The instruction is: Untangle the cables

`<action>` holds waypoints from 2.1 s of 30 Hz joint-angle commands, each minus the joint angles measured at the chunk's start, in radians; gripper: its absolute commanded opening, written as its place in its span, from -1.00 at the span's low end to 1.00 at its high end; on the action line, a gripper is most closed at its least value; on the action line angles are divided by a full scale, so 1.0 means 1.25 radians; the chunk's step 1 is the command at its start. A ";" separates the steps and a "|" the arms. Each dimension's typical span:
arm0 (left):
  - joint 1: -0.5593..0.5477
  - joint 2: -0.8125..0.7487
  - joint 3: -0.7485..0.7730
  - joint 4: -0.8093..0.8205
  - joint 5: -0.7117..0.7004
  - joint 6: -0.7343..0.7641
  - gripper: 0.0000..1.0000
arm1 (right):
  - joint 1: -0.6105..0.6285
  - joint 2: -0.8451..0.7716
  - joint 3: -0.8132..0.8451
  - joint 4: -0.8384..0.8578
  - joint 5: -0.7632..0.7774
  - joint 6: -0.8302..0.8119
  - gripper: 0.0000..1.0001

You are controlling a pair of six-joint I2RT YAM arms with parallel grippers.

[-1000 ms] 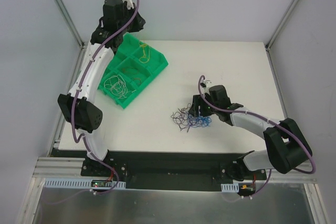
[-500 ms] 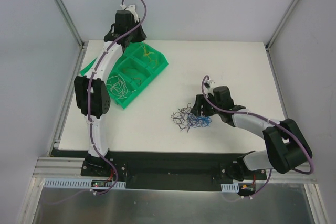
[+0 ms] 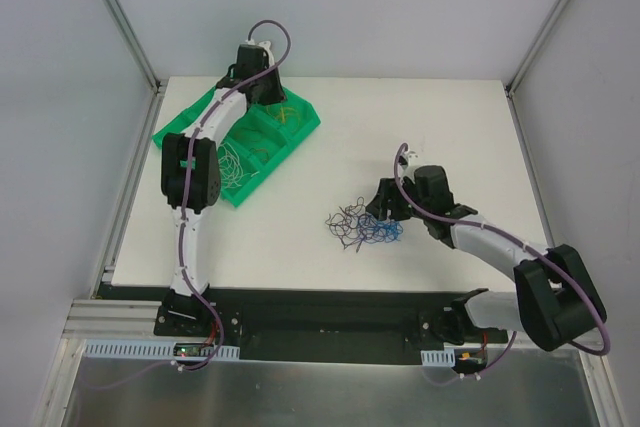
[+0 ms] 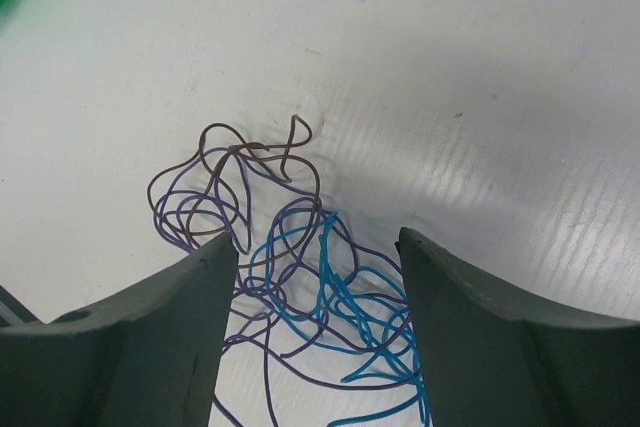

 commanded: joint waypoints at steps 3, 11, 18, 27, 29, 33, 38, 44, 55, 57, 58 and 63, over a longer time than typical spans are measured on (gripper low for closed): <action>0.001 0.041 0.048 0.002 0.055 -0.037 -0.91 | -0.003 -0.079 0.003 -0.036 -0.008 0.007 0.37; 0.010 -0.080 -0.025 -0.034 0.038 -0.061 0.00 | -0.004 -0.141 -0.008 -0.114 0.040 0.009 0.37; 0.011 -0.184 -0.061 -0.077 0.053 -0.073 0.43 | -0.004 -0.157 -0.026 -0.137 0.063 0.019 0.38; -0.032 -0.390 -0.332 -0.032 0.230 -0.155 0.48 | -0.007 -0.113 -0.028 -0.173 0.081 0.036 0.43; -0.067 -0.452 -0.480 0.075 0.300 -0.180 0.37 | -0.006 -0.097 -0.042 -0.132 0.040 0.051 0.43; -0.214 -0.512 -0.630 0.134 0.316 -0.128 0.19 | 0.002 -0.073 -0.067 -0.066 -0.012 0.071 0.38; -0.384 -0.517 -0.709 0.172 0.229 -0.051 0.04 | 0.012 -0.054 -0.106 0.016 -0.035 0.076 0.28; -0.432 -0.459 -0.692 0.177 0.207 -0.053 -0.17 | 0.012 -0.067 -0.132 0.037 -0.057 0.072 0.06; -0.475 -0.429 -0.705 0.289 0.262 -0.200 0.32 | 0.012 -0.187 -0.160 -0.009 0.010 0.051 0.09; -0.475 -0.436 -0.722 0.295 0.234 -0.273 0.36 | 0.010 -0.207 -0.163 -0.024 0.026 0.045 0.10; -0.476 -0.441 -0.732 0.294 0.219 -0.313 0.40 | 0.010 -0.214 -0.165 -0.025 0.032 0.045 0.10; -0.479 -0.444 -0.768 0.293 0.166 -0.518 0.58 | 0.009 -0.240 -0.175 -0.029 0.043 0.045 0.11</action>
